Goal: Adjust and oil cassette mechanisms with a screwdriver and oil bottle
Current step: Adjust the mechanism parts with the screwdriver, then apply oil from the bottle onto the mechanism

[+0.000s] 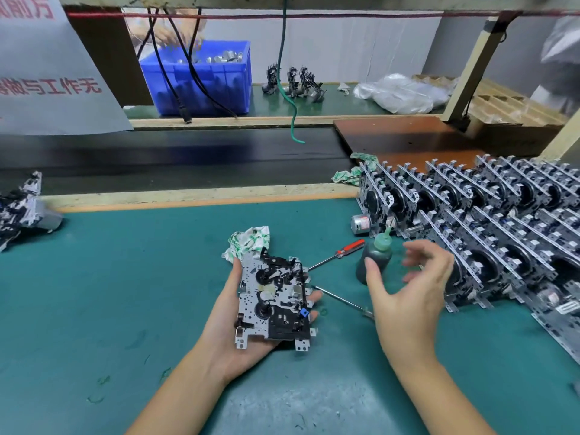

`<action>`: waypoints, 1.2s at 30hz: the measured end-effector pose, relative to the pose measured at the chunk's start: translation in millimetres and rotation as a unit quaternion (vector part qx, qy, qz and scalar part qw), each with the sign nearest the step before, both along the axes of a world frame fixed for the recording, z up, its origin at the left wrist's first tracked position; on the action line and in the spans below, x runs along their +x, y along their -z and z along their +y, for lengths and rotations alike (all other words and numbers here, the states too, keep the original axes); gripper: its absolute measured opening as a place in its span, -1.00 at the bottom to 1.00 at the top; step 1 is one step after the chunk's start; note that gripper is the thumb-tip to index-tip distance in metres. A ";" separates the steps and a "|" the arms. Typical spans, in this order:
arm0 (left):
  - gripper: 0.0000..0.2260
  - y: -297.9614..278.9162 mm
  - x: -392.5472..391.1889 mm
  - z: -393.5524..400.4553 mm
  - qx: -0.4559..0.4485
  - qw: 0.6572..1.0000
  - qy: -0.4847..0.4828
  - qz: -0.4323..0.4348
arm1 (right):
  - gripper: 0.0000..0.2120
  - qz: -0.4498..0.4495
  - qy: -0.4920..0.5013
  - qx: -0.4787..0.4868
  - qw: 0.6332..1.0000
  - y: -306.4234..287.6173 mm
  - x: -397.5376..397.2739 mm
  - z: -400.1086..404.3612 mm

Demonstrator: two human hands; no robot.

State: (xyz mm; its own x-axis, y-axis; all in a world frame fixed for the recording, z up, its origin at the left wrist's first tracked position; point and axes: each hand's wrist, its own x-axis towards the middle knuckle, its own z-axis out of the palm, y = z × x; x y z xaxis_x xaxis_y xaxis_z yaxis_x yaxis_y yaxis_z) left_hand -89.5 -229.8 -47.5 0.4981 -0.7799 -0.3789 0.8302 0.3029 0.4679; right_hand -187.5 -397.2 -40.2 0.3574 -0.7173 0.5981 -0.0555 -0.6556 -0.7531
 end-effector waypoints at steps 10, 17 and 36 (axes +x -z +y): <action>-0.44 0.5 -5.1 3.4 -0.070 0.994 0.078 0.001 | -0.70 0.138 -0.174 0.209 0.952 1.8 5.0 -20.1; -0.37 -0.4 -1.4 3.2 -0.046 0.994 0.096 0.020 | -0.71 -0.076 -0.294 0.443 0.844 -12.0 4.5 -10.5; -0.42 -2.1 -1.3 3.8 -0.077 0.991 0.107 0.038 | -0.64 -0.104 -0.228 0.461 0.851 -15.7 6.7 6.1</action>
State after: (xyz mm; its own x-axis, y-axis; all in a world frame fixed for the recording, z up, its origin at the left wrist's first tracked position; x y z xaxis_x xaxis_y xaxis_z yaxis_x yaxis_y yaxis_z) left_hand -90.7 -226.0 -45.4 0.2898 -0.9160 -0.2773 0.9142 0.1791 0.3636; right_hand -180.8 -391.1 -24.5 0.6801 -0.7308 -0.0586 0.2441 0.3011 -0.9218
